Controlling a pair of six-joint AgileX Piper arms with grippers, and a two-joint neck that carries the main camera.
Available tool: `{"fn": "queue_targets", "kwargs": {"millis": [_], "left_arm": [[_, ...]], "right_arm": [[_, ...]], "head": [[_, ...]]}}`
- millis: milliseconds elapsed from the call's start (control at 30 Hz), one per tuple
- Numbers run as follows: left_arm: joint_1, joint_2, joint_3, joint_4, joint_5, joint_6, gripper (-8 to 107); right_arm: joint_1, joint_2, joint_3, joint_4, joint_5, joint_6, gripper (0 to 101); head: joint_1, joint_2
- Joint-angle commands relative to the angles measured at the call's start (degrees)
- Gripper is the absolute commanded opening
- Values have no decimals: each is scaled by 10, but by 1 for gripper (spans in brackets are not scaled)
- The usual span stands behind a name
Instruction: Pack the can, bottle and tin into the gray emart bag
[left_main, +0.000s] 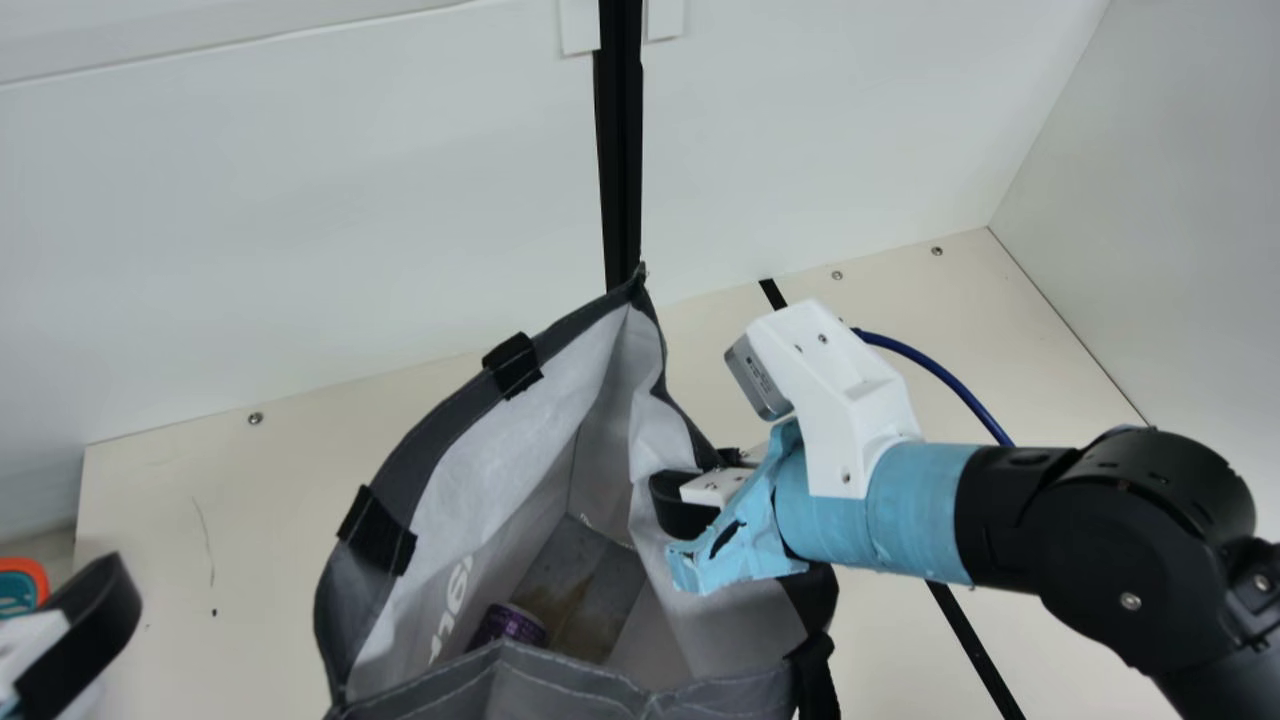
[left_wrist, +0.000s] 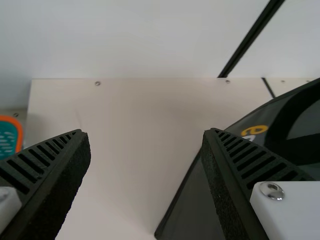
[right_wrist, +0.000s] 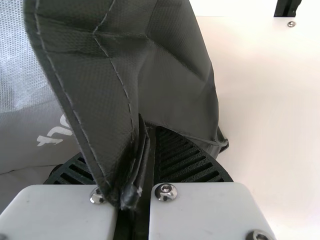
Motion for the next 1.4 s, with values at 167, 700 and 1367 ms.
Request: {"fn": "queue_targets", "kwargs": {"millis": [167,700,1367], "left_arm": [[-3,-42,62,80,19,-31,90],[-18,-78,127,137,36,-73,90],[-18,-78,127,137,36,-73,90]], "right_arm": [[0,0,0,0,0,0,0],[0,0,0,0,0,0,0],[-74,38,-91,-31,27,-18,0]], "head": [[-13,0],[-13,0],[-13,0]]}}
